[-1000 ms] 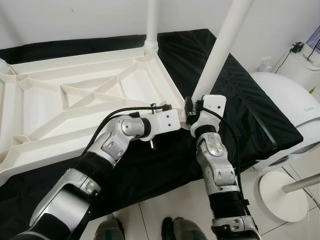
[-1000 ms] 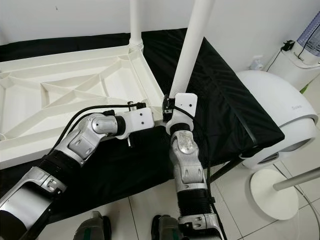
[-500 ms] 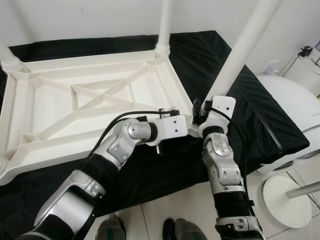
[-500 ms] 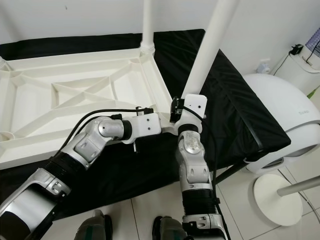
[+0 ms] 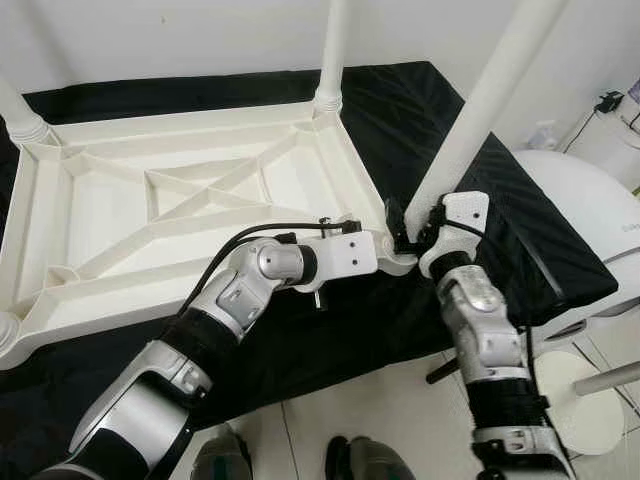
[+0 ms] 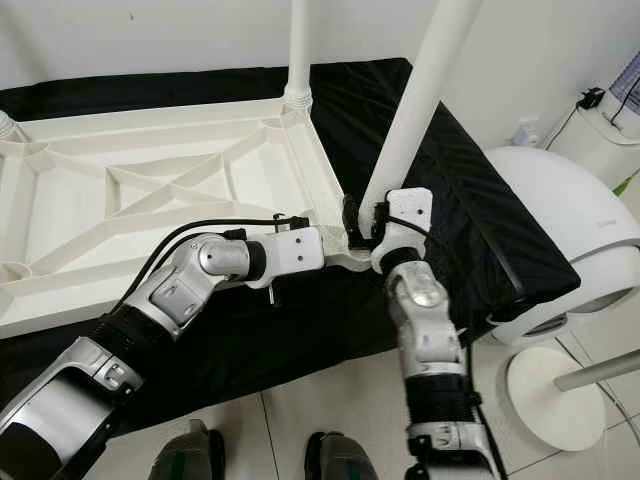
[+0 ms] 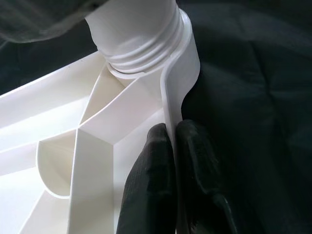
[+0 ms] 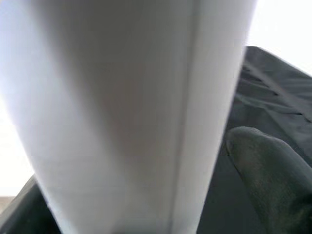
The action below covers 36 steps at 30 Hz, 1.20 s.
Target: Building children table
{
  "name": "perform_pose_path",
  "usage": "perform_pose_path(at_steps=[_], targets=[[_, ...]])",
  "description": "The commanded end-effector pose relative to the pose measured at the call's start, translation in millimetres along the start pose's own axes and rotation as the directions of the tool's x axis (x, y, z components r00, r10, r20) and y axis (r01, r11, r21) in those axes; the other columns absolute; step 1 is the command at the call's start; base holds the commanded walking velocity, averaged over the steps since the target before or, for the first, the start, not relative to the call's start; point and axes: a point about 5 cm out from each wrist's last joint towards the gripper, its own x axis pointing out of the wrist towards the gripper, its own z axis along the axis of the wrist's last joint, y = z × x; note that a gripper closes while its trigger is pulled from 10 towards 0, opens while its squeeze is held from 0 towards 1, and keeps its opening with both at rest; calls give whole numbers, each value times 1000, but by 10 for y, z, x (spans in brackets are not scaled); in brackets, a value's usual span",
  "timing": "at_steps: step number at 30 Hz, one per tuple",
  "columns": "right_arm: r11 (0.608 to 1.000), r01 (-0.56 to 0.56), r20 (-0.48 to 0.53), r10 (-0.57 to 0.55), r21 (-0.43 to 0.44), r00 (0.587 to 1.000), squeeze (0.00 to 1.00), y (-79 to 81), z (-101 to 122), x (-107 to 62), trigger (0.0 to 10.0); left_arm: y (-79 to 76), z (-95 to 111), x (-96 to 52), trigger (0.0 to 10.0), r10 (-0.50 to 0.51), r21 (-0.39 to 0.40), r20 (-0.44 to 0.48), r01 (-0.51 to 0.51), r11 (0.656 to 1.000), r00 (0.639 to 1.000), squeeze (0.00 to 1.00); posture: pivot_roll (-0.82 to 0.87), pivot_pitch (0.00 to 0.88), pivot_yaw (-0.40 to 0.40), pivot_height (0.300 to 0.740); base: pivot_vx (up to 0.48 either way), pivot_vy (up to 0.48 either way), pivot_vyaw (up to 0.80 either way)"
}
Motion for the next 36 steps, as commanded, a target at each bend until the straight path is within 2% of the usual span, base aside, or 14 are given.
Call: perform_pose_path(at_steps=[1, 11, 12, 18, 19, 24, 26, 27, 29, 30, 31, 33, 36], targets=[[1000, -20, 14, 19, 21, 1000, 0, -93, 46, 2, 10000, 14, 86, 7, 10000, -3, 41, 24, 2, 999, 1000, 0, -39, 77, -57, 740, 0, 0, 0], [996, -83, 56, 82, 28, 995, 0, -105, 94, -24, 10000, 71, 57, -20, 10000, 19, 5, 12, -19, 1000, 1000, 0, -36, 85, -48, 740, 0, 0, 0], [996, -88, 57, 86, 26, 995, 0, -113, 94, -25, 10000, 70, 63, -20, 10000, 17, 7, 15, -17, 1000, 1000, 1000, -38, 85, -46, 740, 0, 0, 0], [994, -108, 64, 106, 35, 992, 0, -127, 100, -14, 10000, 101, 88, -36, 10000, 17, 2, 22, -17, 1000, 1000, 1000, -37, 88, -47, 740, 0, 0, 0], [993, -116, 63, 113, 34, 992, 0, -124, 96, -6, 10000, 136, 96, -62, 10000, 27, 8, 23, -27, 1000, 999, 0, -36, 90, -48, 740, 0, 0, 0], [992, -125, 61, 123, 34, 991, 0, -119, 90, 7, 10000, 198, 120, -117, 10000, 43, 5, 34, -44, 999, 998, 0, -33, 98, -49, 740, 0, 0, 0], [990, -134, 62, 131, 38, 989, 0, -117, 95, 53, 10000, 336, 193, -275, 10000, 80, -33, 86, -77, 996, 993, 0, -24, 125, -59, 740, 0, 0, 0], [990, -134, 62, 131, 38, 989, 0, -117, 95, 53, 10000, 336, 193, -275, 10000, 80, -33, 86, -77, 996, 993, 0, -24, 125, -59, 740, 0, 0, 0], [989, -140, 62, 138, 40, 989, 0, -114, 98, 109, 10000, 515, 261, -476, 10000, 153, -90, 147, -141, 986, 977, 0, -20, 141, -61, 740, 0, 0, 0], [989, -140, 62, 138, 40, 989, 0, -114, 98, 109, 10000, 515, 261, -476, 10000, 153, -90, 147, -141, 986, 977, 0, -20, 141, -61, 740, 0, 0, 0], [989, -145, 59, 143, 39, 988, 0, -110, 94, 136, 10000, 616, 309, -625, 10000, 207, -138, 193, -182, 974, 959, 0, -16, 153, -61, 740, 0, 0, 0], [988, -147, 58, 145, 40, 988, 0, -110, 93, 139, 10000, 630, 319, -653, 10000, 216, -147, 202, -188, 971, 955, 0, -16, 153, -61, 740, 0, 0, 0], [987, -160, 61, 157, 36, 986, 0, -93, 102, 163, 10000, 747, 274, -809, 10000, 363, -291, 226, -293, 911, 904, 0, -10, 160, -60, 740, 0, 0, 0]])
